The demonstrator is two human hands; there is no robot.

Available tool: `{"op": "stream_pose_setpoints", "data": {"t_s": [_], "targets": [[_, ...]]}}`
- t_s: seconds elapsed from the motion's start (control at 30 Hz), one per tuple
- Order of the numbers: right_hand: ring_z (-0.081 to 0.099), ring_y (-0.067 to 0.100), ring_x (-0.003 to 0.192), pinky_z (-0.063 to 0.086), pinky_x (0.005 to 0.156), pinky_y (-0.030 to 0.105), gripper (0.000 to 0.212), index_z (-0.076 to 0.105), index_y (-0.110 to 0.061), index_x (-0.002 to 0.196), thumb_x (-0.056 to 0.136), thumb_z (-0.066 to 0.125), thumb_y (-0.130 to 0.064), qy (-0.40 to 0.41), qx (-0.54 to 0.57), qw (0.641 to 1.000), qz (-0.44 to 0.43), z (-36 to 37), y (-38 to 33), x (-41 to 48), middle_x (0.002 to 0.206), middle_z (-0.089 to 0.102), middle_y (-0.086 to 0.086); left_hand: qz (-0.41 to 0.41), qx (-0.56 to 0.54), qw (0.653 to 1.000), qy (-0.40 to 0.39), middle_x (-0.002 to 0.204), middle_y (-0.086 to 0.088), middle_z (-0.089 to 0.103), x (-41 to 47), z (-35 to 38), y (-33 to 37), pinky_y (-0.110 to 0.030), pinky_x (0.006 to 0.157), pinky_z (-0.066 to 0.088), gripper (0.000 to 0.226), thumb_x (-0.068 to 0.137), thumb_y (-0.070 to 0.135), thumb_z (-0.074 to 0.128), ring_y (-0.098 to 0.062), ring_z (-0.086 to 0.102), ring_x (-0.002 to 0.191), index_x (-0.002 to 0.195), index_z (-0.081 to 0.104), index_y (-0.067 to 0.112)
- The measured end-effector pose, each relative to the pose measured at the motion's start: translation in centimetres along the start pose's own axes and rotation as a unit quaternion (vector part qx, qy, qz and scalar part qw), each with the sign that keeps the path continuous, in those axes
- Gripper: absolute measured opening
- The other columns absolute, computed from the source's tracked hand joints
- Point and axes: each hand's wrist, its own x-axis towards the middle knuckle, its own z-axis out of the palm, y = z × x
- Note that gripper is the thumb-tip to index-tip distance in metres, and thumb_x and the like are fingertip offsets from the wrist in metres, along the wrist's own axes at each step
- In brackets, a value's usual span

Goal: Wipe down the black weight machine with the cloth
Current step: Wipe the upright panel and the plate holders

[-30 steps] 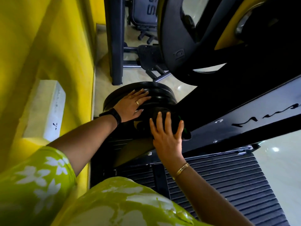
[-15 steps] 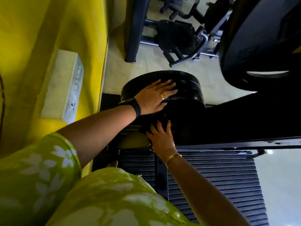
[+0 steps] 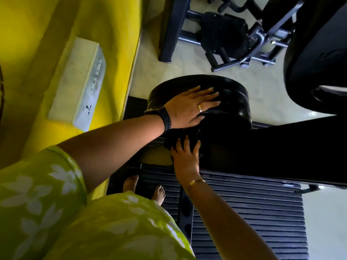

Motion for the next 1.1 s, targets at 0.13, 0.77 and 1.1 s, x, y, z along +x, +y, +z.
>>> {"op": "stream_pose_setpoints", "data": {"t_s": [0.13, 0.77, 1.1], "targets": [[0.005, 0.039, 0.146, 0.003, 0.109, 0.069, 0.051, 0.031, -0.022, 0.149, 0.101, 0.042, -0.033, -0.035, -0.025, 0.995, -0.085, 1.6, -1.7, 3.1, 0.158, 0.019, 0.007, 0.001, 0.005, 1.000, 0.001, 0.153, -0.011, 0.038, 0.2, 0.3, 0.1, -0.039, 0.118, 0.015, 0.057, 0.093, 0.034, 0.037, -0.028, 0.030, 0.143, 0.146, 0.041, 0.015], [0.049, 0.032, 0.124, 0.020, 0.104, 0.057, 0.051, 0.074, -0.025, 0.108, 0.059, 0.084, -0.034, 0.157, 0.018, 0.986, 0.060, 0.1, 1.9, -5.4, 0.123, 0.064, 0.004, -0.050, 0.056, 0.995, 0.062, 0.148, -0.012, 0.044, -1.0, 0.3, 2.0, -0.040, 0.116, 0.020, 0.050, 0.095, 0.027, 0.044, -0.028, 0.039, 0.138, 0.143, 0.046, 0.013], [0.000, 0.036, 0.146, 0.003, 0.112, 0.064, 0.055, 0.018, -0.022, 0.153, 0.101, 0.036, -0.029, 0.034, -0.008, 0.999, -0.026, 1.6, -0.2, 0.5, 0.159, 0.011, 0.008, -0.491, -0.080, 0.850, 0.173, 0.157, -0.020, 0.021, -15.9, 10.9, 6.9, -0.046, 0.118, 0.008, 0.062, 0.092, 0.013, 0.047, -0.028, 0.009, 0.147, 0.150, 0.026, 0.009]]}}
